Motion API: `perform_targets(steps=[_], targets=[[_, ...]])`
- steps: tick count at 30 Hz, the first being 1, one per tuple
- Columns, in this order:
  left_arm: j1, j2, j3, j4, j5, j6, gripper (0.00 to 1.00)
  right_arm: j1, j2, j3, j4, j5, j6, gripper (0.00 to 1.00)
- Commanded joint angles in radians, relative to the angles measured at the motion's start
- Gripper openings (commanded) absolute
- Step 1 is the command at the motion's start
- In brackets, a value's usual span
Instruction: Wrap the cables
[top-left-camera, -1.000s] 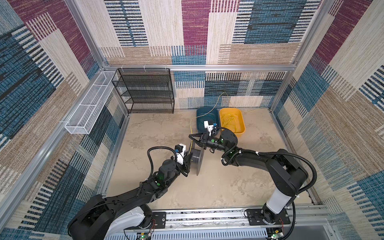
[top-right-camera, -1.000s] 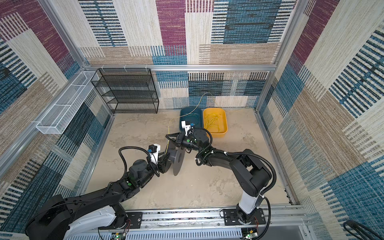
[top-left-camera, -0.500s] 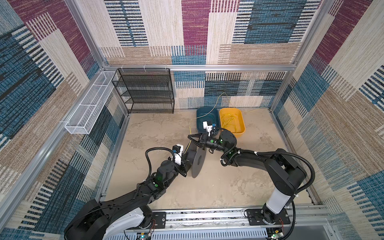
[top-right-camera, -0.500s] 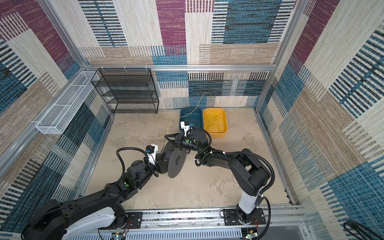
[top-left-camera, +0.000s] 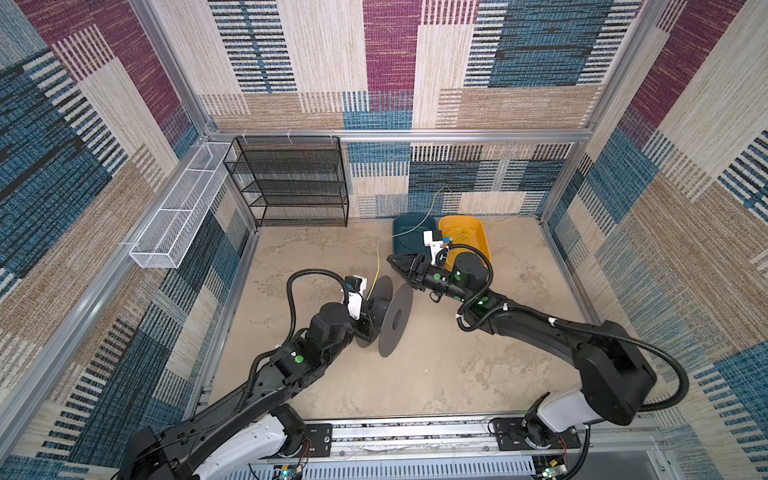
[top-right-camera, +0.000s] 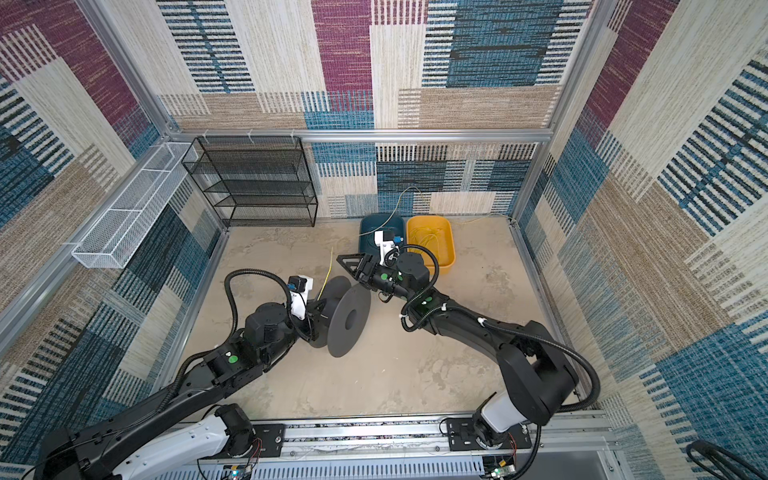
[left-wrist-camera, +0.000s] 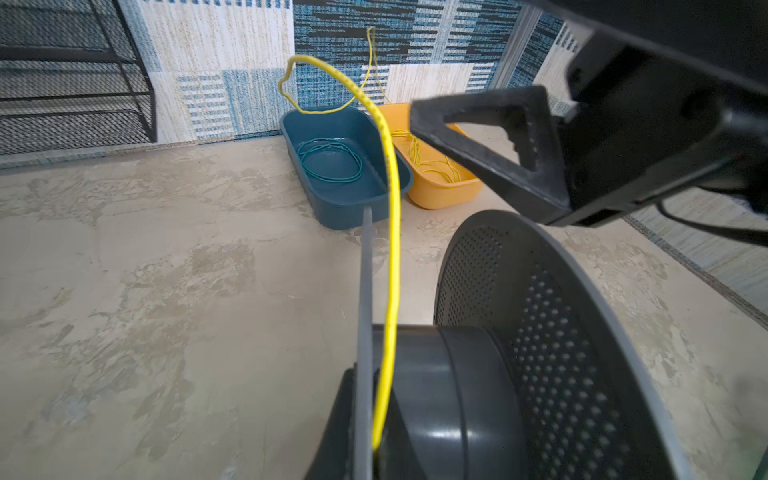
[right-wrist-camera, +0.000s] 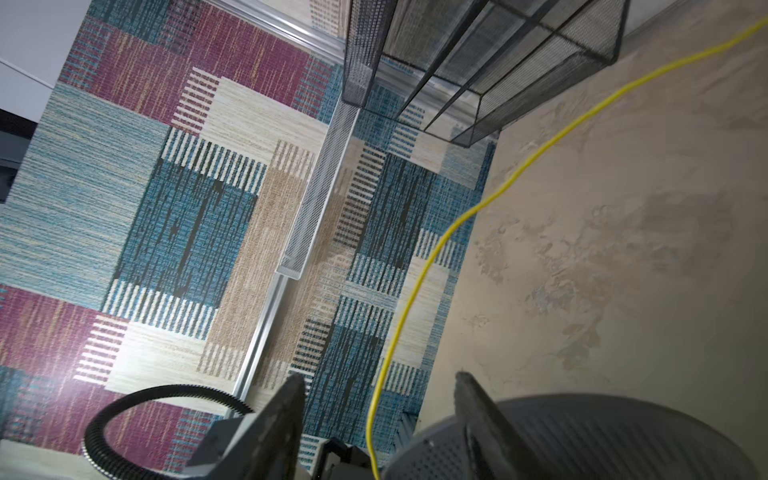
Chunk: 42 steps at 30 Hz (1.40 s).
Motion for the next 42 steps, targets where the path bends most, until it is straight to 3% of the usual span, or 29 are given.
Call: perform_targets(steps=[1,7,11,17,22,27,31,42], targets=[[-0.001,-0.019,0.074,-0.184,-0.047,-0.010,0.00,-0.034,-0.084,-0.027,-0.245,0.162,-0.149,0.65],[0.001,-0.010,0.164,-0.340,-0.029,0.019,0.00,-0.202,-0.289,-0.099,-0.466,0.315,-0.271,0.69],[0.001,-0.009,0.202,-0.398,-0.005,0.063,0.00,-0.301,-0.345,-0.032,-0.585,0.426,-0.423,0.71],[0.001,-0.009,0.236,-0.434,0.018,0.102,0.00,-0.390,-0.133,0.150,-0.568,0.261,-0.525,0.74],[0.001,-0.023,0.227,-0.434,0.038,0.095,0.00,-0.418,0.148,0.369,-0.503,0.157,-0.519,0.77],[0.001,-0.043,0.221,-0.455,0.047,0.092,0.00,-0.472,0.408,0.605,-0.476,0.109,-0.403,0.79],[-0.001,-0.065,0.218,-0.470,0.057,0.095,0.00,-0.527,0.627,0.786,-0.436,-0.024,-0.256,0.80],[0.001,-0.093,0.213,-0.485,0.064,0.109,0.00,-0.549,0.932,1.041,-0.244,-0.151,0.003,0.80]])
